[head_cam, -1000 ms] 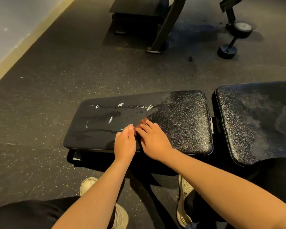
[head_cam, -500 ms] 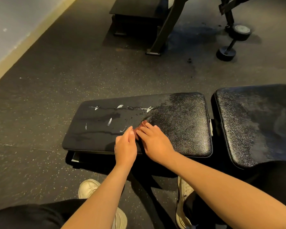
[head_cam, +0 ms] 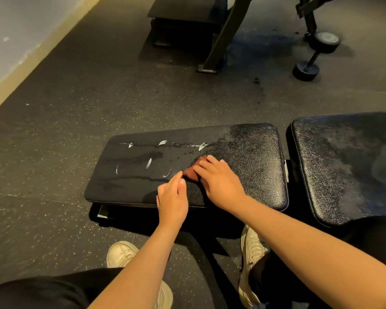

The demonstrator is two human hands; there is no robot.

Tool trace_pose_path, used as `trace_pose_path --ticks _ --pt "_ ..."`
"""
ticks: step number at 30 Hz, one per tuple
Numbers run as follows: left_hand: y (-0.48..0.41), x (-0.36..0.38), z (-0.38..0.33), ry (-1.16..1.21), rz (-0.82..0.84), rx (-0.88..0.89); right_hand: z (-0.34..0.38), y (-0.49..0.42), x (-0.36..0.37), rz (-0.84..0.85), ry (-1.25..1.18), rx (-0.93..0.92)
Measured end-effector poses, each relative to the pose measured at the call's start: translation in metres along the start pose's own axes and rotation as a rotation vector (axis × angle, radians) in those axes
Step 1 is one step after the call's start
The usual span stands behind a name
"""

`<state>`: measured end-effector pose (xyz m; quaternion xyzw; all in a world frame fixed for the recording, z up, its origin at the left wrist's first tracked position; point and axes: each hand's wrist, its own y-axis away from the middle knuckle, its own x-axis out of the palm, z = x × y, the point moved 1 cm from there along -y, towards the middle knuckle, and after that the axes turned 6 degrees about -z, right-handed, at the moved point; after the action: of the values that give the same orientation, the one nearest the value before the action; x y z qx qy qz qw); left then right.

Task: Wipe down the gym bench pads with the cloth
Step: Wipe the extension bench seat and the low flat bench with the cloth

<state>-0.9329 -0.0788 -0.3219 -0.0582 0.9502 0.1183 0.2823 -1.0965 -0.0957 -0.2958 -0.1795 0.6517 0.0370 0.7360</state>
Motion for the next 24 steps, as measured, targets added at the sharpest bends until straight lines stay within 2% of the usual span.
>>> trace_pose_path --ticks 4,6,9,12,14,17,18,20,24 --pt "0.000 0.000 0.004 0.033 0.046 -0.025 -0.008 -0.018 -0.004 -0.009 0.026 0.264" --pt "0.000 -0.001 0.004 0.049 0.031 -0.018 0.017 -0.009 0.001 -0.011 0.002 0.229" --pt "-0.002 0.001 0.003 0.076 0.022 -0.054 0.046 0.021 0.006 0.024 -0.093 0.055" --pt "-0.002 0.001 0.003 0.031 0.033 -0.046 0.033 0.025 0.001 0.012 -0.066 -0.008" --pt "-0.001 0.000 0.002 -0.024 0.049 0.006 0.013 0.012 -0.001 0.002 -0.015 0.081" --pt "0.005 -0.004 -0.001 -0.025 0.076 -0.001 -0.007 -0.003 -0.003 0.022 0.001 0.307" --pt "0.007 -0.004 -0.002 -0.024 0.072 -0.005 -0.002 -0.003 -0.002 0.023 0.007 0.332" --pt "0.008 -0.005 -0.007 -0.013 0.044 -0.005 0.017 0.001 0.000 0.015 0.004 0.265" --pt "-0.004 0.000 -0.010 -0.069 0.016 -0.030 0.032 0.012 0.002 -0.004 -0.110 0.018"
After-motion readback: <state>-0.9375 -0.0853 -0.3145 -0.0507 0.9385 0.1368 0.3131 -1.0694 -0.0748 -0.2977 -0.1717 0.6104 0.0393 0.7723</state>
